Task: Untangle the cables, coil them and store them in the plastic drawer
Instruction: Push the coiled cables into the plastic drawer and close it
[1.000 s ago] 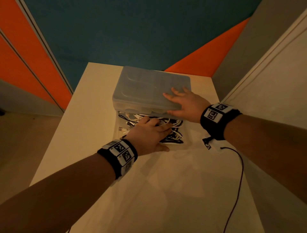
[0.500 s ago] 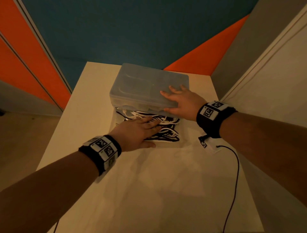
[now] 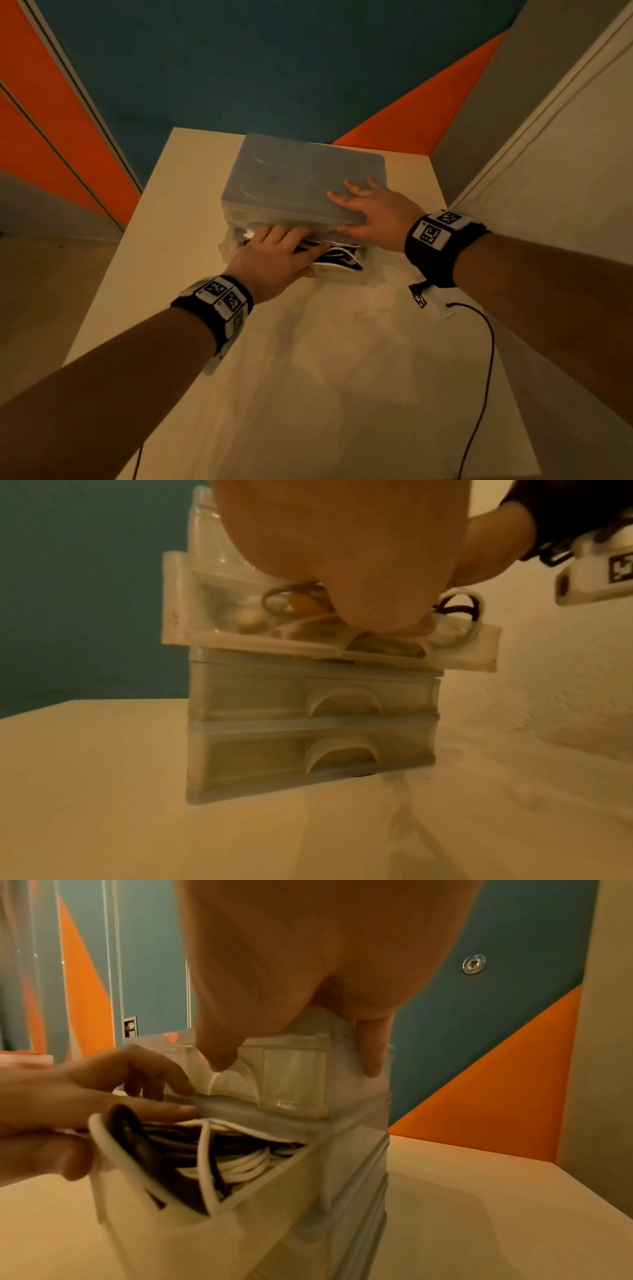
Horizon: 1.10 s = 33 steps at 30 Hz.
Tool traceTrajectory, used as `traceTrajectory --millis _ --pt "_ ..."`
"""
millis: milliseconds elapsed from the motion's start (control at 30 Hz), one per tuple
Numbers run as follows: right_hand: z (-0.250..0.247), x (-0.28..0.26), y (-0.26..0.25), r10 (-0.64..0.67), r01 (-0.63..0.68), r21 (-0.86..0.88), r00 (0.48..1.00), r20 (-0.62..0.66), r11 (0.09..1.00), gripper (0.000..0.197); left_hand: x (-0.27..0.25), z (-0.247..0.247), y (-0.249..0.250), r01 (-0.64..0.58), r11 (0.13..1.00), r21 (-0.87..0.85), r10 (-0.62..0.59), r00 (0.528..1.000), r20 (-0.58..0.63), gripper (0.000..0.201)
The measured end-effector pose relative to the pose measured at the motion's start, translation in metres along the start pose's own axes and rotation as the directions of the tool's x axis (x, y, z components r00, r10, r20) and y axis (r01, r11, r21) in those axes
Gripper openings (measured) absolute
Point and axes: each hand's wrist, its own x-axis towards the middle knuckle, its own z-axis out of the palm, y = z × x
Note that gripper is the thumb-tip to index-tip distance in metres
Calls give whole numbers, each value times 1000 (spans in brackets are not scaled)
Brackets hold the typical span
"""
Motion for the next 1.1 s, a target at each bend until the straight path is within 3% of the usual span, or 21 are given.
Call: traceTrajectory --millis 200,267,433,567,800,933,1100 --pt "-1 -1 -1 -6 6 36 1000 -7 999 67 -13 -12 26 175 978 -117 -186 978 -89 61" --pt "-1 -2 0 -7 8 45 1000 -11 999 66 -29 -13 38 155 975 -158 -171 981 -93 59" --pt "1 -2 1 -8 9 40 1000 -27 999 66 -40 -15 49 210 971 -113 -192 970 151 64" --pt "2 -1 1 -2 3 34 999 -35 999 66 -20 -27 47 252 960 -125 -230 959 162 63" --pt "2 -3 1 4 -3 36 1000 -29 999 67 -1 -33 46 318 929 -188 -255 920 296 62" --pt "3 -4 0 -8 9 44 999 -31 999 68 -15 -41 37 290 910 -295 -207 937 282 66" --pt "5 -4 0 -14 16 45 999 -46 999 68 -24 -45 23 356 914 -193 -330 931 155 65"
